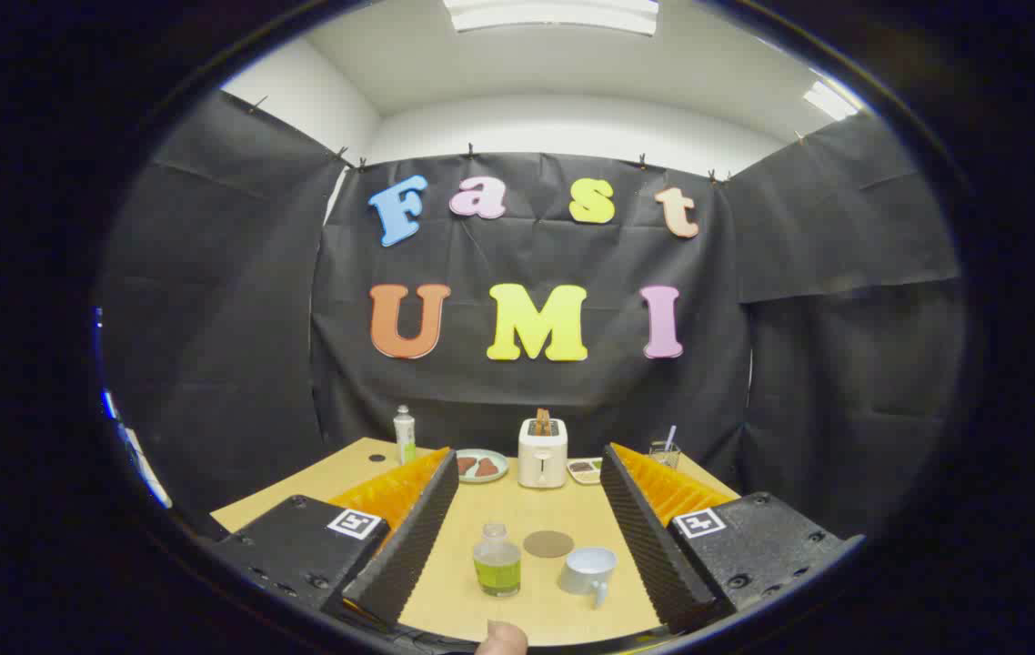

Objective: Take the bottle from table, then pour the juice into the cup, finally place the bottle on the coaster

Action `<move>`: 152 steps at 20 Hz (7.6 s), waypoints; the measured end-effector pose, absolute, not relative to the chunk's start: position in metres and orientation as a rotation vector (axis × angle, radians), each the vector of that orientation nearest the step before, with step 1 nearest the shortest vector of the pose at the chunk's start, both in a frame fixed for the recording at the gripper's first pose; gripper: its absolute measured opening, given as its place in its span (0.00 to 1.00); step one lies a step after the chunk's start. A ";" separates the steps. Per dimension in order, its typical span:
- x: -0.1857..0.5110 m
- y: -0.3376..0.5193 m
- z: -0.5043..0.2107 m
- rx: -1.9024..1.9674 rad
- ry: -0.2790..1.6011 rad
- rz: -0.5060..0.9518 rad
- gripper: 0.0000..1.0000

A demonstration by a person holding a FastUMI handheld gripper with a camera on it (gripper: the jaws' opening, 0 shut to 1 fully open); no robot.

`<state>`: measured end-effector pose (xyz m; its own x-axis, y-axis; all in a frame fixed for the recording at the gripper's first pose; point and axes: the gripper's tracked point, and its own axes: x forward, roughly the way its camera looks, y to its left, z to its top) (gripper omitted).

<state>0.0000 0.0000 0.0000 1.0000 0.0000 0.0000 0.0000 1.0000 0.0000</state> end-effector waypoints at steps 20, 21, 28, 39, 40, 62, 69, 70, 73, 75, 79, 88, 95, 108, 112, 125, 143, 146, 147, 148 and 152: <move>0.026 -0.003 -0.042 0.050 0.053 -0.002 1.00; 0.029 -0.002 -0.050 0.039 0.065 -0.009 1.00; 0.058 0.007 -0.090 -0.009 0.119 -0.018 1.00; 0.112 0.028 -0.173 -0.049 0.234 -0.022 1.00; 0.117 0.031 -0.178 -0.056 0.236 -0.024 1.00; 0.164 0.035 -0.237 -0.086 0.166 -0.047 0.82; 0.149 0.035 -0.212 0.029 0.170 -0.029 0.80; 0.147 0.036 -0.207 0.052 0.167 -0.025 0.80; 0.144 0.042 -0.193 0.131 0.165 0.008 0.80; 0.144 0.040 -0.186 0.203 0.160 0.020 0.80; 0.146 0.046 -0.173 0.382 0.131 0.090 0.80; 0.160 0.038 -0.174 0.906 0.096 0.260 0.78; 0.166 0.023 -0.179 1.176 0.124 0.272 0.78; 0.162 0.014 -0.152 1.651 0.101 0.333 0.78; 0.164 0.013 -0.147 1.765 0.111 0.354 0.77; 0.163 0.012 -0.145 1.934 0.161 0.386 0.77; 0.166 0.013 -0.134 2.091 0.146 0.396 0.77; 0.168 0.016 -0.132 2.091 0.153 0.404 0.77; 0.167 0.015 -0.131 2.115 0.160 0.411 0.77; 0.167 0.013 -0.130 2.141 0.156 0.412 0.77; 0.167 0.011 -0.129 2.212 0.137 0.407 0.77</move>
